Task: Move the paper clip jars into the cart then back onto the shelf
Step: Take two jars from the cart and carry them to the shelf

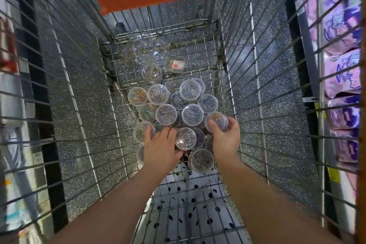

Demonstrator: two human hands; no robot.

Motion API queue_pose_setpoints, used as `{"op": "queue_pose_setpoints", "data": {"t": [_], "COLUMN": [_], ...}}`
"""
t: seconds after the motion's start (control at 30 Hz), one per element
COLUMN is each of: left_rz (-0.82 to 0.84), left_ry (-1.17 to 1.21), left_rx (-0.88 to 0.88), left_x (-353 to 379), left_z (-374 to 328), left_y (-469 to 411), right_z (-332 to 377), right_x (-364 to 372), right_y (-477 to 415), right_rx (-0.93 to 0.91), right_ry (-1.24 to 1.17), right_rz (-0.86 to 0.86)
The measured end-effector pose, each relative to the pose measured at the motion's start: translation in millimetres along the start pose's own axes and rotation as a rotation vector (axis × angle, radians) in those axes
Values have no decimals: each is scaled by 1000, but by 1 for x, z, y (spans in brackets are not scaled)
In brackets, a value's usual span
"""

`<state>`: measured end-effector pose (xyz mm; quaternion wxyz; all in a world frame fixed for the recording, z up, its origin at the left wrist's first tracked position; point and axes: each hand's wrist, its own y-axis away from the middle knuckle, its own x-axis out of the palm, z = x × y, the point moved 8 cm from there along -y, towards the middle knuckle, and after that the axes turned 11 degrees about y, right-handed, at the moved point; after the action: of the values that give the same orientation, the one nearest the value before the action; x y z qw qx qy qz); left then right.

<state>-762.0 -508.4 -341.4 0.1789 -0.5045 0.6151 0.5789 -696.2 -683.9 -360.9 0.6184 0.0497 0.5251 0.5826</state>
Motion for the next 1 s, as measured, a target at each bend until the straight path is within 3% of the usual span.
{"op": "queue_pose_setpoints", "data": {"t": [0.27,0.43,0.53,0.8,1.0], "left_rz": [-26,-295,-335,-163,-25], "left_ry": [96,290,474,287,37], "left_rx": [25,16,-61,195,258], "left_x": [-7,-38,-62,-90,-43], "left_z": [-15,-14,-2,-70,-97], "left_y": [-3,11,-5,-86,-106], "right_z": [7,12,18,19,11], "right_x": [-6,-14,-15,-31,-34], "right_y": [22,25,25,26,26], "right_rx": [9,-4,-15,40,72], "right_ry": [-229,-283,-305,-478,-533], "right_rz": [-43,-65,-65,-138,-163]}}
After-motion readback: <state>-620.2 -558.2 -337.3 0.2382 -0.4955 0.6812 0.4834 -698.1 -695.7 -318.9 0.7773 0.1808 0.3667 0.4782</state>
